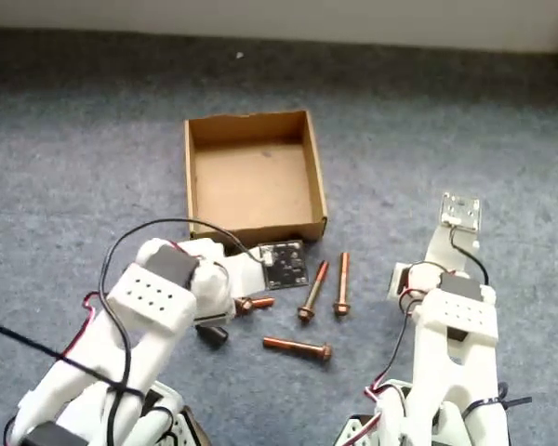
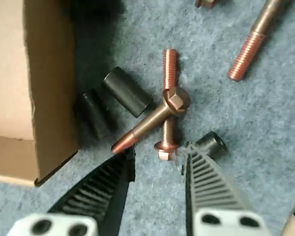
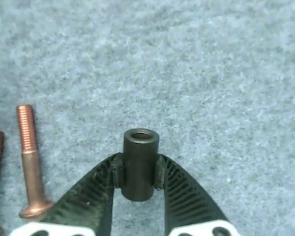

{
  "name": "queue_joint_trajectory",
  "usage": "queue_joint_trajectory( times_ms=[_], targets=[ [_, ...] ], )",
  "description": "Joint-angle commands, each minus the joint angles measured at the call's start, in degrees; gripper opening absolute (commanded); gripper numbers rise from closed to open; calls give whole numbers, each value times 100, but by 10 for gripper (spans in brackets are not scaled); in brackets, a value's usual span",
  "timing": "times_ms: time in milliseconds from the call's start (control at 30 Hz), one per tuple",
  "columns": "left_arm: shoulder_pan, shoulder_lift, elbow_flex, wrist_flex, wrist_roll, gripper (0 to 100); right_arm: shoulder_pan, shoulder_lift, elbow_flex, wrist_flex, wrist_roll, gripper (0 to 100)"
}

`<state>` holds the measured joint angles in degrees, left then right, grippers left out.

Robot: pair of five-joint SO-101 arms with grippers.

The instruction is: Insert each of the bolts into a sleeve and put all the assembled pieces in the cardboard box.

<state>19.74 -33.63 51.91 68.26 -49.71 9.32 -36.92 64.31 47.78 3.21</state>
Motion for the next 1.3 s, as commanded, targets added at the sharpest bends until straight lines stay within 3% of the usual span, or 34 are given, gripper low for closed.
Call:
queue_joint_trajectory(
  times_ms=[0,433,833,1067,1267],
  targets=[
    [391,497,-259,-404,-53,185,48,-4,-22,-92,-44,5],
    [602,1763,-259,-1310,-53,136,40,-4,-22,-92,-44,5],
    [620,1824,-242,-1574,-9,5,40,-4,-13,-92,-44,5],
    [620,1815,-576,-1547,1090,5,40,-4,-13,-92,-44,5],
    [611,1815,-1174,-949,1662,5,40,-22,-13,-66,-44,5]
  ],
)
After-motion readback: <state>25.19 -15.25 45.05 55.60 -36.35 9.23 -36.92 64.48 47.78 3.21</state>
